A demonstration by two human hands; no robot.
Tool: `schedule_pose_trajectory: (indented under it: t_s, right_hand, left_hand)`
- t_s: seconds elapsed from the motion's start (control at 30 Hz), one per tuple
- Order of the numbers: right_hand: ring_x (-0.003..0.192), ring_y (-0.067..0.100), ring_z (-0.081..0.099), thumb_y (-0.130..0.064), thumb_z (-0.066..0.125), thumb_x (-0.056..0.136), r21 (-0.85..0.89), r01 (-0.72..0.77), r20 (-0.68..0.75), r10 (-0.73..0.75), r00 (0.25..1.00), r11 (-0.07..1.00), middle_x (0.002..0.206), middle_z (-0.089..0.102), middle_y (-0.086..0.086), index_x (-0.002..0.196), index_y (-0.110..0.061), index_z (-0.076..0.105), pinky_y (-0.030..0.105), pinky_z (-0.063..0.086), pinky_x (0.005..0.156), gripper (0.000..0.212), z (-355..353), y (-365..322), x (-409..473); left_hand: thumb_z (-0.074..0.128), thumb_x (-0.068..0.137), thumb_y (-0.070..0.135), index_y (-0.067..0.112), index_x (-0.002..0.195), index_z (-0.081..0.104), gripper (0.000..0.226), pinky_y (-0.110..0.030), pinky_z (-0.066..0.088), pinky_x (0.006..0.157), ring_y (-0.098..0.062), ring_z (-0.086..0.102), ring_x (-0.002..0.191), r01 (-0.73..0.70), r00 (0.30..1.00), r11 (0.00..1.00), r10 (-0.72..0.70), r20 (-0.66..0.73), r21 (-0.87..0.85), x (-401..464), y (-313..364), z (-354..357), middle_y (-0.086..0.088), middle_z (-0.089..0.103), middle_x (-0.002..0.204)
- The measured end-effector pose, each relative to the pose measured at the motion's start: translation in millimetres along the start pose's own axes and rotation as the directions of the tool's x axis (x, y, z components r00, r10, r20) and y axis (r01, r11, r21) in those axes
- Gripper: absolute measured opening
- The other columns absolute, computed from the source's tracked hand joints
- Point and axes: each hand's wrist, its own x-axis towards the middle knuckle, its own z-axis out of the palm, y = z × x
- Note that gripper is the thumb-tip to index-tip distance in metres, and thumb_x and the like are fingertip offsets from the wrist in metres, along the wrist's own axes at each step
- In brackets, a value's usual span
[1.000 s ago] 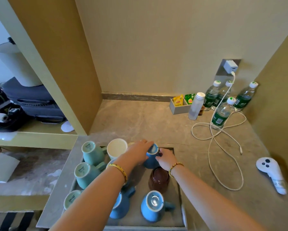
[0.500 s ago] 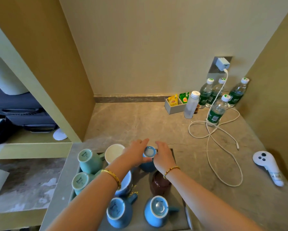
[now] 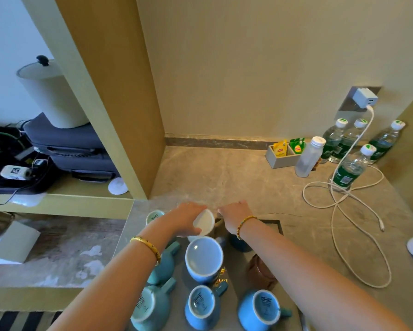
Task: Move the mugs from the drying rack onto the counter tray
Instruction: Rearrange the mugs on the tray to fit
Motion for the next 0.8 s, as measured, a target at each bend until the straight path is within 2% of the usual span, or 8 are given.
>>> schedule_pose_trajectory:
  t_s: [0.13, 0.23, 0.33, 0.47, 0.7, 0.8]
  right_hand:
    - [0.098, 0.026, 0.060, -0.009, 0.043, 0.094, 0.032, -0.001, -0.030, 0.002, 1.000, 0.999, 0.106, 0.065, 0.011, 0.104, -0.008, 0.061, 0.032, 0.043, 0.087, 0.021, -0.8, -1.9, 4.7]
    - [0.088, 0.025, 0.060, -0.010, 0.048, 0.093, 0.139, -0.017, -0.003, 0.018, 1.000, 0.990, 0.102, 0.066, 0.012, 0.103, -0.007, 0.063, 0.028, 0.042, 0.074, 0.019, 3.3, -4.3, 5.7]
    - [0.092, 0.025, 0.061, -0.011, 0.048, 0.093, 0.192, -0.024, 0.021, 0.021, 1.000, 0.981, 0.101, 0.066, 0.011, 0.103, -0.009, 0.063, 0.028, 0.043, 0.075, 0.018, 7.0, -8.8, 7.2]
    - [0.094, 0.026, 0.061, -0.010, 0.048, 0.093, 0.216, -0.018, 0.030, 0.012, 0.999, 0.976, 0.102, 0.066, 0.011, 0.103, -0.010, 0.062, 0.028, 0.043, 0.076, 0.017, 8.7, -15.0, 9.8]
    - [0.095, 0.027, 0.061, -0.015, 0.048, 0.094, 0.318, -0.047, 0.007, 0.048, 0.999, 0.947, 0.103, 0.066, 0.013, 0.106, -0.008, 0.062, 0.029, 0.043, 0.078, 0.019, 9.1, -16.5, 4.2]
    - [0.096, 0.029, 0.060, -0.010, 0.048, 0.094, 0.376, -0.036, -0.003, 0.040, 0.999, 0.926, 0.104, 0.064, 0.015, 0.105, -0.006, 0.059, 0.029, 0.040, 0.074, 0.017, 11.4, -16.6, -3.9]
  left_hand:
    - [0.070, 0.079, 0.034, 0.027, 0.146, 0.015, 0.087, -0.045, 0.027, 0.110, -0.028, 0.028, 0.137, -0.022, 0.998, 0.996, 0.016, 0.064, 0.092, 2.2, 0.6, -1.2, -0.003, 0.024, 0.153]
    - [0.072, 0.076, 0.033, 0.029, 0.148, 0.002, 0.100, -0.048, 0.026, 0.110, -0.031, 0.021, 0.139, -0.029, 0.987, 0.988, 0.005, 0.159, 0.149, 4.7, -0.1, -2.4, -0.006, 0.014, 0.155]
    - [0.075, 0.073, 0.035, 0.031, 0.148, -0.003, 0.108, -0.050, 0.020, 0.112, -0.033, 0.012, 0.142, -0.041, 0.979, 0.977, -0.002, 0.206, 0.207, 3.2, -5.2, -3.4, -0.006, 0.005, 0.157]
    - [0.073, 0.076, 0.033, 0.033, 0.147, -0.004, 0.106, -0.051, 0.011, 0.114, -0.032, 0.006, 0.143, -0.051, 0.978, 0.962, -0.005, 0.207, 0.267, 0.8, -13.6, -5.2, -0.006, 0.002, 0.158]
    - [0.072, 0.077, 0.033, 0.033, 0.148, 0.003, 0.099, -0.047, 0.019, 0.113, -0.030, 0.014, 0.142, -0.070, 0.991, 0.956, 0.035, 0.127, 0.283, -7.6, -18.7, 0.5, -0.005, 0.008, 0.157]
    - [0.068, 0.080, 0.033, 0.030, 0.148, 0.003, 0.094, -0.048, 0.020, 0.113, -0.031, 0.016, 0.141, -0.069, 0.995, 0.934, 0.039, 0.091, 0.350, -15.2, -17.9, 3.4, -0.007, 0.006, 0.157]
